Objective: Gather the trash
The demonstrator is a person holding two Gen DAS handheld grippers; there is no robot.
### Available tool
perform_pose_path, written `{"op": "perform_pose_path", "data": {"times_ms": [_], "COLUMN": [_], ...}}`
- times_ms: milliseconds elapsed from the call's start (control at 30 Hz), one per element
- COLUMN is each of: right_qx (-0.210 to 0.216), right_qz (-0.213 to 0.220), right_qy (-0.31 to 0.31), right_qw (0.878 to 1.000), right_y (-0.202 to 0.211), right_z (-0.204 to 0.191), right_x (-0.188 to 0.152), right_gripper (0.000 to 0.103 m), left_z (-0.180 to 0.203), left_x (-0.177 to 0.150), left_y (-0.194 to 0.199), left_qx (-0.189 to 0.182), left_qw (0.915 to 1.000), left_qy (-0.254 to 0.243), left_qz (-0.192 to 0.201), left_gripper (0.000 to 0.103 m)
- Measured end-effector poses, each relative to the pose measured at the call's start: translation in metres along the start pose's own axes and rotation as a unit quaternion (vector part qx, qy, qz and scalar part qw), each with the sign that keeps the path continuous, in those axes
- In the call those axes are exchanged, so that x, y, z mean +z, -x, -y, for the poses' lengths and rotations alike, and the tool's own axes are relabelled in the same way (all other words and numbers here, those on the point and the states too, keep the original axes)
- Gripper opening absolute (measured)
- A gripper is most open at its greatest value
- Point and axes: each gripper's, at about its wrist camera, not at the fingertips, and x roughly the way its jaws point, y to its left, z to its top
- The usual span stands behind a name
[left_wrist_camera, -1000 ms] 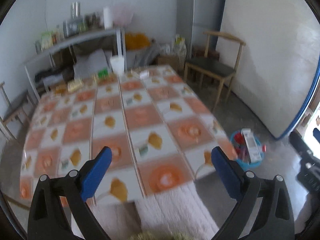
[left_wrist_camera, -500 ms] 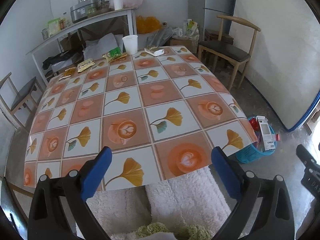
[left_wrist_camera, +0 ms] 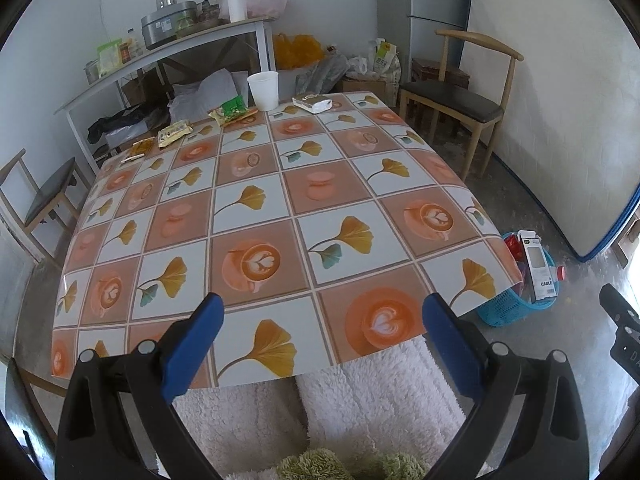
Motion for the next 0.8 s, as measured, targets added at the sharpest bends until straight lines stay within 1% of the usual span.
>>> {"op": "perform_pose_path", "data": {"times_ms": [800], "right_qx": [0.001], "right_qz": [0.006], "right_qy": [-0.007], "right_qw": [1.0], "right_y": [0.0028], "right_z": [0.0021], "right_x": [0.0016], "right_gripper": [0.096], "left_z": [0.0015], "left_x": [-0.0004], "left_y": [0.0016], "left_qx": [0.002], "left_qw": [1.0], "left_qy": [-0.007], "left_qz": [0.004], "left_gripper": [0.097]}}
